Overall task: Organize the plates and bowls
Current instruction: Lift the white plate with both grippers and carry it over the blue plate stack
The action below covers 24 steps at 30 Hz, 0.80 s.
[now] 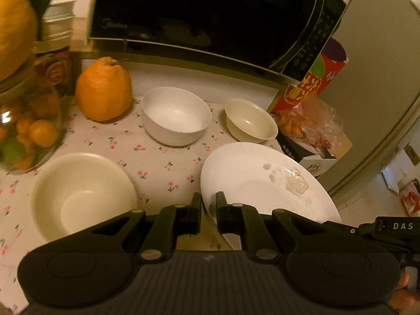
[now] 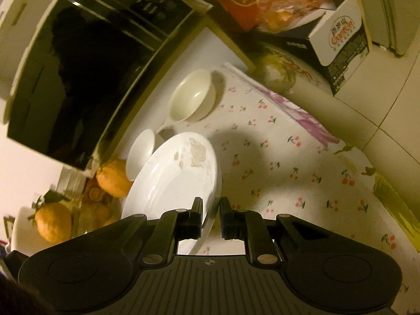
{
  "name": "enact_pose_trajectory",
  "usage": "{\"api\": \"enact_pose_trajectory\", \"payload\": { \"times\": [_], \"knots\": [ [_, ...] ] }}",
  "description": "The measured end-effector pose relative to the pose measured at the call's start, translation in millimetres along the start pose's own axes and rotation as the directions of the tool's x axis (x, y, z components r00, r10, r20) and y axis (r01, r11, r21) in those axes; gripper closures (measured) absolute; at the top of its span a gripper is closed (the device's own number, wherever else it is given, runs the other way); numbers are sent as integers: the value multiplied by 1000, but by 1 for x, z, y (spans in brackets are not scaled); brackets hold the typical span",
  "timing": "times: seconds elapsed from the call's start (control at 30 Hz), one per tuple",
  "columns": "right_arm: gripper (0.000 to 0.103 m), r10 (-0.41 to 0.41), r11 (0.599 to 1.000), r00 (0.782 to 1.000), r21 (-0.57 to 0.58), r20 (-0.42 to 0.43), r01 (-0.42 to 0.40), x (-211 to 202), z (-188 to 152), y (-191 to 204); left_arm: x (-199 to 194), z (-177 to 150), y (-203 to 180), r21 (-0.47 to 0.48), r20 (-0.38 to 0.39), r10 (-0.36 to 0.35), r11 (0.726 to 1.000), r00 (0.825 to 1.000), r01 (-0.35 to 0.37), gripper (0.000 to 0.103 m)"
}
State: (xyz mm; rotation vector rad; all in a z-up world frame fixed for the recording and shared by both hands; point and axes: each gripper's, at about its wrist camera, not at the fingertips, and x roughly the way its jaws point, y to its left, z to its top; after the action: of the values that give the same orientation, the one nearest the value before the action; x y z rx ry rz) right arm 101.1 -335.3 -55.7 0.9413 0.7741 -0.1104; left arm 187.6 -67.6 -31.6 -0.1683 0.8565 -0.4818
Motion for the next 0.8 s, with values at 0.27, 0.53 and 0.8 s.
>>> {"api": "enact_pose_trajectory", "payload": {
  "times": [0.27,0.53,0.8],
  "knots": [
    [89,36,998,999,-53,-23,-37,-20,-22,13,-42,-20,9,-35,36,12,999,999,-10,94],
    [89,62,989,995,-128,-74,-72,-33,-50,30,-80,-42,27,-72,62,27,997,998,-22,94],
    [89,57,981,991,-179,-121,-78,-36,-73,43,-102,-62,46,-126,71,17,992,997,-7,94]
  ]
}}
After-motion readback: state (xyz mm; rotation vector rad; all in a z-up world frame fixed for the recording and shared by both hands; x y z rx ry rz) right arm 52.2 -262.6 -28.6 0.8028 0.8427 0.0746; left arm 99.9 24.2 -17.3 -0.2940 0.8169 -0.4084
